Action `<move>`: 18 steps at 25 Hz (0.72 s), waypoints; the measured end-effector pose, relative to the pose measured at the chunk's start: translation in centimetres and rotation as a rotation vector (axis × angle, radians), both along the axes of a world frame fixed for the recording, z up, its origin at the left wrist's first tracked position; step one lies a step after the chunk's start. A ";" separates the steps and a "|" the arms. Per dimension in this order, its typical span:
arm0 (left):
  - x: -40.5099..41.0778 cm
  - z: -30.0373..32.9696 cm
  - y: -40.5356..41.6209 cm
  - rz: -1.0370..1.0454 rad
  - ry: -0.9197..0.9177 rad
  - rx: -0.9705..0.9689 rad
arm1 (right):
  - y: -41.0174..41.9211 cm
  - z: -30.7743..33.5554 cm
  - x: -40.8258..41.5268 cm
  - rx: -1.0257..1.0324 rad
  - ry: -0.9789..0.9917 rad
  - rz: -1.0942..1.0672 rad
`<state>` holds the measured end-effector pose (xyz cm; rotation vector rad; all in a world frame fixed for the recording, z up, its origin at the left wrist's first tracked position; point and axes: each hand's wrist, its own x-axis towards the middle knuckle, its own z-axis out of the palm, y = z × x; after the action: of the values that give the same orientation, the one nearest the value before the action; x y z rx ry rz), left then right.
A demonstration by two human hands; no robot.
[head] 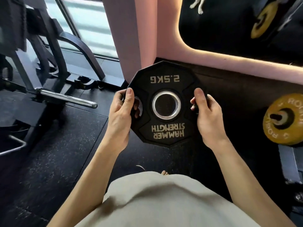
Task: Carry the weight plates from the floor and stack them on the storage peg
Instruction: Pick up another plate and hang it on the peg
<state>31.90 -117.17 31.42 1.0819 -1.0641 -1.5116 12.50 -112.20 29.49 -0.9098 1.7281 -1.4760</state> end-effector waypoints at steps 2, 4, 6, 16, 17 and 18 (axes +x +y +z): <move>-1.1 0.1 -4.9 0.013 -0.006 -0.003 | -4.9 0.3 -1.1 0.007 0.015 0.001; -2.3 -0.2 -10.2 0.008 -0.011 0.002 | -9.7 -0.1 -2.2 0.009 0.016 -0.019; -3.3 -0.6 -15.0 -0.017 -0.016 0.001 | -14.0 -0.4 -3.1 0.008 0.004 -0.041; -13.8 0.9 -40.9 -0.299 -0.002 0.003 | -34.3 0.7 -10.4 -0.039 -0.067 -0.357; -15.7 1.0 -42.7 -0.327 0.002 0.009 | -35.6 0.8 -11.8 -0.054 -0.076 -0.390; -17.7 1.1 -44.3 -0.366 0.001 0.013 | -36.7 0.8 -13.3 -0.069 -0.089 -0.420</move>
<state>14.19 -161.44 32.53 0.9288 -1.3047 -1.8061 -0.85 -148.89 30.29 -0.5209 1.8885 -1.8223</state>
